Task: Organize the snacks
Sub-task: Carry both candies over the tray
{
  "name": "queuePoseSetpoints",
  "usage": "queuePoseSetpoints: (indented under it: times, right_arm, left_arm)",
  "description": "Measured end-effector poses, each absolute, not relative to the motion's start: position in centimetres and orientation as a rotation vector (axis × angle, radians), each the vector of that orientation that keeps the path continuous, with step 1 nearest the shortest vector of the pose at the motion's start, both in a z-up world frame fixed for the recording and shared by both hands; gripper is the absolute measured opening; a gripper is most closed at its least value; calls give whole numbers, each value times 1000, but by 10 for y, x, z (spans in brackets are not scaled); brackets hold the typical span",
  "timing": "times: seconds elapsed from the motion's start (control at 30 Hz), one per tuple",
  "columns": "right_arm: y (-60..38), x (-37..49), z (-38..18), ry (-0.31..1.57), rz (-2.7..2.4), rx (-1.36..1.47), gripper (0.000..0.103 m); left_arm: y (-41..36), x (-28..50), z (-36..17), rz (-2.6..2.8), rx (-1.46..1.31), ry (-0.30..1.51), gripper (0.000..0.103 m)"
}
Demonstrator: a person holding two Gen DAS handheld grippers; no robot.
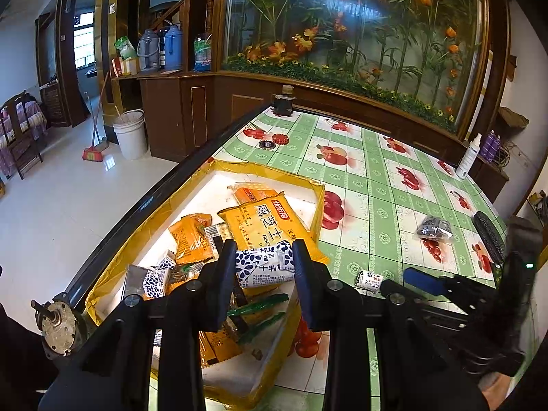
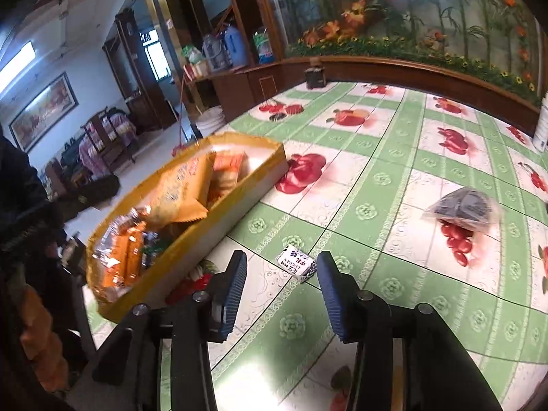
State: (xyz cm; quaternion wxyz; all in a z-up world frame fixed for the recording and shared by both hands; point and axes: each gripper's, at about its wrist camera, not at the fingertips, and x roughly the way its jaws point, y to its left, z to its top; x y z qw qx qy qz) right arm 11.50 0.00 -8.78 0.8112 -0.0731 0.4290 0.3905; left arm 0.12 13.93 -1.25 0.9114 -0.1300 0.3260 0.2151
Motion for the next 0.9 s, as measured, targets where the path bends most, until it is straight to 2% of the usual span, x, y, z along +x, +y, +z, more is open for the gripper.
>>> queuePoseSetpoints:
  times: [0.37,0.47,0.53,0.63,0.9]
  right_arm:
    - [31,127,-119,933,801,-292,45]
    - [31,130,-127,967,803,-295,40]
    - [27,133,-125,964,804,-265,29]
    - [23,136,-123,964,805,-235,22]
    - [22,136,-121,971,810,-207,15]
  left_arm:
    - [149,7,-22,444,-291,697,30]
    - [150,9,-24,440,-299,703,30]
    - [149,11,-26,437,-299,709,30]
    - [148,13,-27,433,-297,717,30]
    - [148,13,-27,432,-298,719,30]
